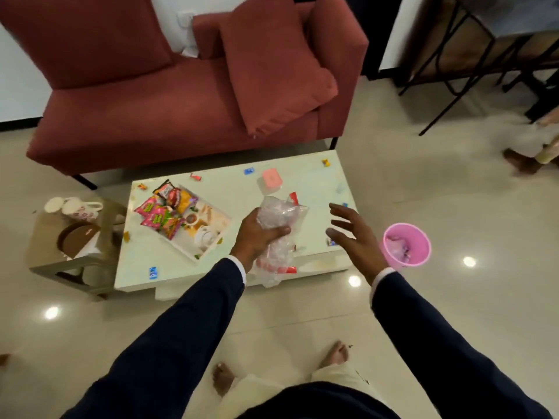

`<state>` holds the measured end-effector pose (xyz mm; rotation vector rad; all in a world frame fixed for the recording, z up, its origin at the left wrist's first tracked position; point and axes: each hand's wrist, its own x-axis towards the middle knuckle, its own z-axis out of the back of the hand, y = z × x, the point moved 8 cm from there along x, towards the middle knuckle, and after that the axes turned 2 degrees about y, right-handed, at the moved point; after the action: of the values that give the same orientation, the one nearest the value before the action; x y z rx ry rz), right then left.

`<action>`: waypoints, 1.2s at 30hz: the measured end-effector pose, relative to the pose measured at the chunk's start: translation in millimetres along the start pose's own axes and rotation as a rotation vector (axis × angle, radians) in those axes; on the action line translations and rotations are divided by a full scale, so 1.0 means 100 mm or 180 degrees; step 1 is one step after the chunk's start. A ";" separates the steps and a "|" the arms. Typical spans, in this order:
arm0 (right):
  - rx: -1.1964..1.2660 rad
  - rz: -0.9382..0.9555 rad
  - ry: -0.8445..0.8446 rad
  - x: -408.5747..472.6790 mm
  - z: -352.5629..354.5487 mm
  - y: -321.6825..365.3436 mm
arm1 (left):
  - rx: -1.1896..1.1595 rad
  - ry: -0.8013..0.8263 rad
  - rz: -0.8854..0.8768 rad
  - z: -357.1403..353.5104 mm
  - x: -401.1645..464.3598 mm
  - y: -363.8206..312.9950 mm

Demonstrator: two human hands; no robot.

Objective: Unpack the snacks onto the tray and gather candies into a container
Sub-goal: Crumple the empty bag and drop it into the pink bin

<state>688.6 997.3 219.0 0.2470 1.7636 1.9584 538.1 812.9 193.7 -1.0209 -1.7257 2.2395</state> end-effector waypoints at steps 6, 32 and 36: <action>-0.0996 0.0782 0.0543 -0.19 0.66 0.28 | -0.0336 0.1335 -0.0053 -1.79 -0.16 -0.57; 0.0230 -0.1651 -0.1251 0.70 3.98 -1.67 | 0.2590 0.1262 -0.0618 -4.75 1.69 -0.42; 0.1215 -0.2686 -0.0511 0.71 3.85 -2.19 | 0.2570 0.0711 -0.0238 -5.06 1.91 -0.21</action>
<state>850.1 1380.0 50.1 -0.1932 1.7227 0.9834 681.1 1320.8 73.3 -0.9168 -0.6329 2.3116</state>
